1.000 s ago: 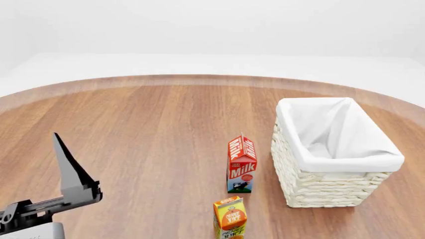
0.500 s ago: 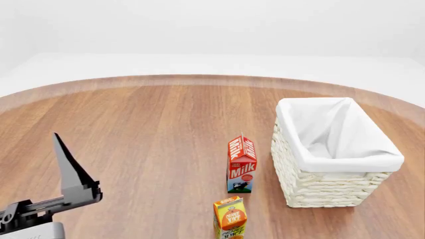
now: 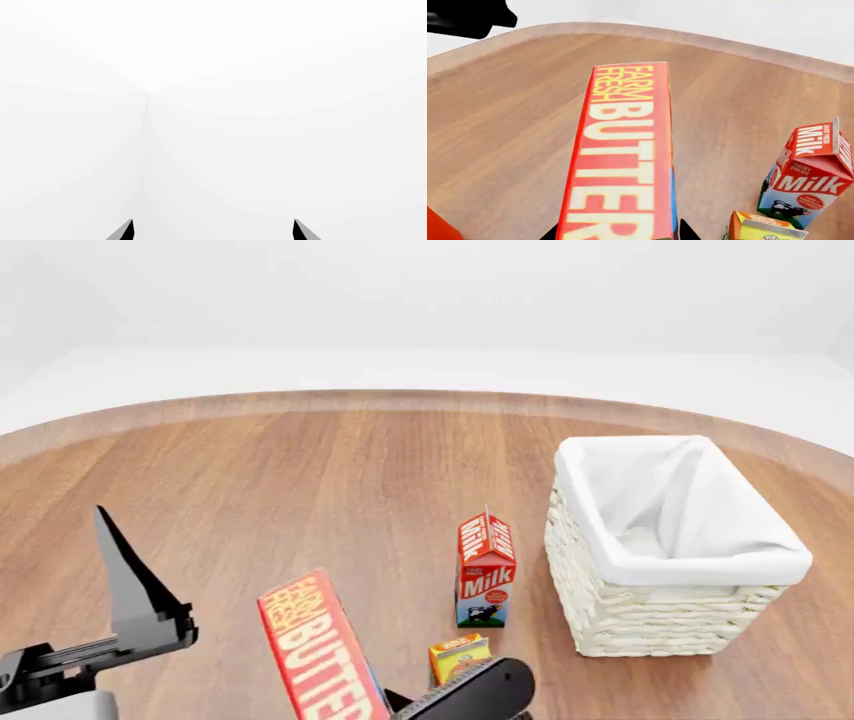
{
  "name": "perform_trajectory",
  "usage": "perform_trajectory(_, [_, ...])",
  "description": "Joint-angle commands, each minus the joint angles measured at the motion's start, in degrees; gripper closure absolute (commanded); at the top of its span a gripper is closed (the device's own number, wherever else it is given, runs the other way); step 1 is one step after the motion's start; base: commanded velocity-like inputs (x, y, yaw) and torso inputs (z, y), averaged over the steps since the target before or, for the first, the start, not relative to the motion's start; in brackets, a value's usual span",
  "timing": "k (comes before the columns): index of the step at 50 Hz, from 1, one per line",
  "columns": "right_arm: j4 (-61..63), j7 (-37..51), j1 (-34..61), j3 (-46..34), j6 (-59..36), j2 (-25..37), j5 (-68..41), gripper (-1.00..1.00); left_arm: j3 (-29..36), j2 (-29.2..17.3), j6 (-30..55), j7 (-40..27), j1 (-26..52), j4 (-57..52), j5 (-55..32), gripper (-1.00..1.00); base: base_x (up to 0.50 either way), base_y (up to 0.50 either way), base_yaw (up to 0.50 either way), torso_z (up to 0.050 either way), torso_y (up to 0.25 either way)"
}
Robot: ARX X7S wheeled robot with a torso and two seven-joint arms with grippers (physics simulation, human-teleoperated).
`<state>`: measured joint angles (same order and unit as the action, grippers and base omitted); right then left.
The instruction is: Pick up the cream cheese box and the butter, and put them in the basket.
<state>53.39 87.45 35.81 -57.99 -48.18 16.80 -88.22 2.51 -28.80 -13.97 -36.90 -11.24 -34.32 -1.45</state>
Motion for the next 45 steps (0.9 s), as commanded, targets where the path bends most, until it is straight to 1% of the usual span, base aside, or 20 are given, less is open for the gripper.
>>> perform_trajectory(1, [6.5, 2.5, 1.0, 9.0, -4.5, 2.7, -2.3, 1.00, -0.4, -0.2, 0.3, -0.2, -0.3, -0.8, -0.1, -1.00, 0.00, 0.00, 0.00, 0.000, 0.000])
perform_trajectory(10, [6.6, 2.5, 12.8, 2.4, 8.4, 12.0, -2.6, 1.00, -0.4, -0.3, 0.8, -0.3, -0.3, -1.4, -0.1, -1.00, 0.00, 0.00, 0.00, 0.000, 0.001])
perform_trajectory(16, [6.6, 2.5, 24.2, -6.6, 19.6, 18.7, -3.3, 1.00, -0.5, -0.3, 1.1, -0.3, -0.2, -1.7, -0.1, -1.00, 0.00, 0.00, 0.00, 0.002, 0.000])
perform_trajectory(21, [6.6, 2.5, 32.2, -14.0, 26.9, 22.9, -3.6, 1.00, -0.6, -0.4, 1.3, -0.4, -0.2, -1.8, -0.1, -1.00, 0.00, 0.00, 0.00, 0.000, 0.002])
perform_trajectory(25, [6.6, 2.5, 38.5, -19.4, 31.8, 25.1, -4.0, 1.00, -0.5, -0.4, 1.6, -0.4, -0.2, -2.2, 0.1, -1.00, 0.00, 0.00, 0.00, 0.000, 0.000])
perform_trajectory(31, [6.6, 2.5, 48.2, -25.0, 37.2, 28.9, -6.4, 1.00, -0.5, -0.4, 1.8, -0.5, -0.2, -2.5, 0.2, -1.00, 0.00, 0.00, 0.00, 0.000, 0.002])
perform_trajectory(35, [6.6, 2.5, 52.8, -25.6, 37.7, 31.0, -9.0, 1.00, -0.6, -0.5, 1.8, -0.5, -0.3, -2.4, 0.1, -1.00, 0.00, 0.00, 0.00, 0.003, 0.000])
perform_trajectory(37, [6.6, 2.5, 53.5, -24.0, 36.6, 32.4, -10.5, 1.00, -0.5, -0.5, 1.8, -0.5, -0.2, -2.5, 0.1, -1.00, 0.00, 0.00, 0.00, 0.000, 0.000])
perform_trajectory(40, [6.6, 2.5, 53.0, -19.2, 33.8, 34.3, -13.3, 1.00, -0.5, -0.5, 1.8, -0.5, -0.2, -2.4, 0.1, -1.00, 0.00, 0.00, 0.00, 0.000, 0.003])
perform_trajectory(41, [6.6, 2.5, 53.7, -16.6, 32.2, 36.0, -15.4, 1.00, -0.5, -0.5, 1.7, -0.4, -0.2, -2.3, 0.1, -1.00, 0.00, 0.00, 0.00, 0.000, 0.000])
perform_trajectory(45, [6.6, 2.5, 51.8, -9.7, 27.9, 38.2, -18.7, 1.00, -0.2, -0.5, 1.7, -0.4, -0.1, -2.2, 0.3, -1.00, 0.00, 0.00, 0.00, 0.000, 0.000])
